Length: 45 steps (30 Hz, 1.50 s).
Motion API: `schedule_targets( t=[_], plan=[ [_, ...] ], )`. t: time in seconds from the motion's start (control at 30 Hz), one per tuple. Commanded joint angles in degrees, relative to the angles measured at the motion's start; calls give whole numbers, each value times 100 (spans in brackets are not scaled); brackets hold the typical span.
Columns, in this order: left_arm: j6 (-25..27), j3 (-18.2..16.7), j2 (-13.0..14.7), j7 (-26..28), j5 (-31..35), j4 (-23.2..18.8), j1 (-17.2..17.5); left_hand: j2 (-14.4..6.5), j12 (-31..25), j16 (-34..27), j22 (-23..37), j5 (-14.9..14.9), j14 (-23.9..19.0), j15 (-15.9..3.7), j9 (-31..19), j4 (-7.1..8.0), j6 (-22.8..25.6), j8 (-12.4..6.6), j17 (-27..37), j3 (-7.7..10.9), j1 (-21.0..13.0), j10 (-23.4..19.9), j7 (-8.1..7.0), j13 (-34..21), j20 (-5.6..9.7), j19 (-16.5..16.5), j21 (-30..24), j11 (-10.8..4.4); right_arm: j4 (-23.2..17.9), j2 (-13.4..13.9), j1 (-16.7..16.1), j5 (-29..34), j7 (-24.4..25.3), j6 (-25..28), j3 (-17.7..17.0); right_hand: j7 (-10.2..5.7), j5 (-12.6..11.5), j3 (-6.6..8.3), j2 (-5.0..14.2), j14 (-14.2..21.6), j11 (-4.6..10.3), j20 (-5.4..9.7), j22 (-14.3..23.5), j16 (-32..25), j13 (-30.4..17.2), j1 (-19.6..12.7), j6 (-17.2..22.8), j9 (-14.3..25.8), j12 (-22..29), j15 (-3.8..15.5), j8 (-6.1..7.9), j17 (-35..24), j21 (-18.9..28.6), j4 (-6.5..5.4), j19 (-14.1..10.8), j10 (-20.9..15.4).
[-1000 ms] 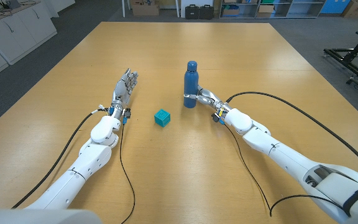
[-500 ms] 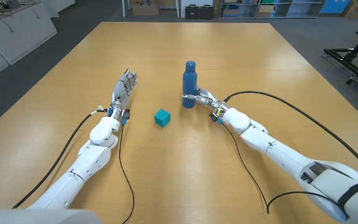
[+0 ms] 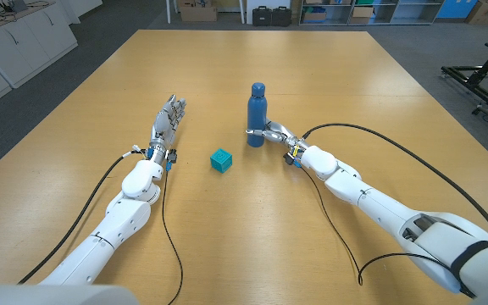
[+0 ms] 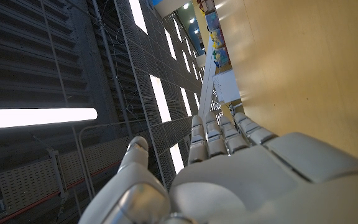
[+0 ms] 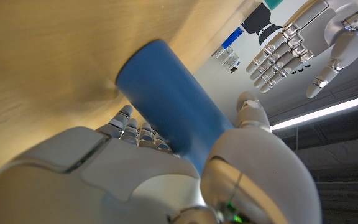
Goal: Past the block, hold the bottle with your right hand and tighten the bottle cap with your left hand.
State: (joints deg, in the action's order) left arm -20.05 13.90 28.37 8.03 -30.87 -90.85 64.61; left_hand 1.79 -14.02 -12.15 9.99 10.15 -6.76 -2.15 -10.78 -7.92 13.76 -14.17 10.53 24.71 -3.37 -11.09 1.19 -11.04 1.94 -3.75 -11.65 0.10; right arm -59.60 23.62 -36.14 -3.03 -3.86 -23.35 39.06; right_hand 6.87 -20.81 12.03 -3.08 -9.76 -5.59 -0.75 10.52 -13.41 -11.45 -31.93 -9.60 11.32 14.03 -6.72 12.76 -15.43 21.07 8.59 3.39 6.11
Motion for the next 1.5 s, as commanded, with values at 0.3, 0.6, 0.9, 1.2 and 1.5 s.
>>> schedule_targets(
  t=[0.3,0.6,0.9,1.2,1.5],
  plan=[
    [48,23,-20,16,23,22,-74,-41,12,12,15,-12,-45,-162,-28,-41,75,0,9,7,-2,-72,10,-30,459,-45,18,-1,513,-286,151,-101,91,-291,27,133,13,64,23,293,61,26,17,-115,0,-160,331,17,139,55,131,23,99,3,-288,-308],
    [2,2,-33,30,9,12,-26,-43,13,14,15,-13,-54,-166,-28,-43,83,5,9,9,-2,-87,3,-31,457,-46,20,0,549,-366,97,17,450,-399,20,-35,34,176,117,1089,260,162,27,-319,1,-547,1098,44,370,341,354,79,273,42,-1071,-1089],
    [-13,-10,-34,44,-1,-13,9,-45,18,15,15,-14,-67,-171,-29,-45,96,9,9,11,-1,-94,10,-31,457,-51,21,-7,330,-525,-240,156,1482,-488,-175,-728,564,536,724,3273,929,466,83,-1048,-112,-1339,3274,192,1137,1023,1106,58,805,58,-2650,-3369],
    [-5,4,-39,56,15,-37,-3,-47,23,14,15,-14,-84,-176,-29,-46,109,12,9,12,0,-102,12,-32,469,-65,18,-18,360,-617,-363,204,1962,-663,-263,-1111,834,857,1165,5333,1536,948,290,-1837,-544,-1859,5062,490,1977,1810,2097,-124,1707,71,-3943,-5392],
    [14,38,-53,55,35,-34,-45,-49,26,21,15,-15,-88,-175,-30,-47,124,20,10,15,2,-122,7,-33,463,-78,17,-8,270,-566,-458,230,2104,-777,-302,-1098,830,1248,1292,6219,1606,1151,491,-2123,-831,-2574,5626,514,2301,1953,2454,-279,2311,173,-4422,-6047]
  ],
)
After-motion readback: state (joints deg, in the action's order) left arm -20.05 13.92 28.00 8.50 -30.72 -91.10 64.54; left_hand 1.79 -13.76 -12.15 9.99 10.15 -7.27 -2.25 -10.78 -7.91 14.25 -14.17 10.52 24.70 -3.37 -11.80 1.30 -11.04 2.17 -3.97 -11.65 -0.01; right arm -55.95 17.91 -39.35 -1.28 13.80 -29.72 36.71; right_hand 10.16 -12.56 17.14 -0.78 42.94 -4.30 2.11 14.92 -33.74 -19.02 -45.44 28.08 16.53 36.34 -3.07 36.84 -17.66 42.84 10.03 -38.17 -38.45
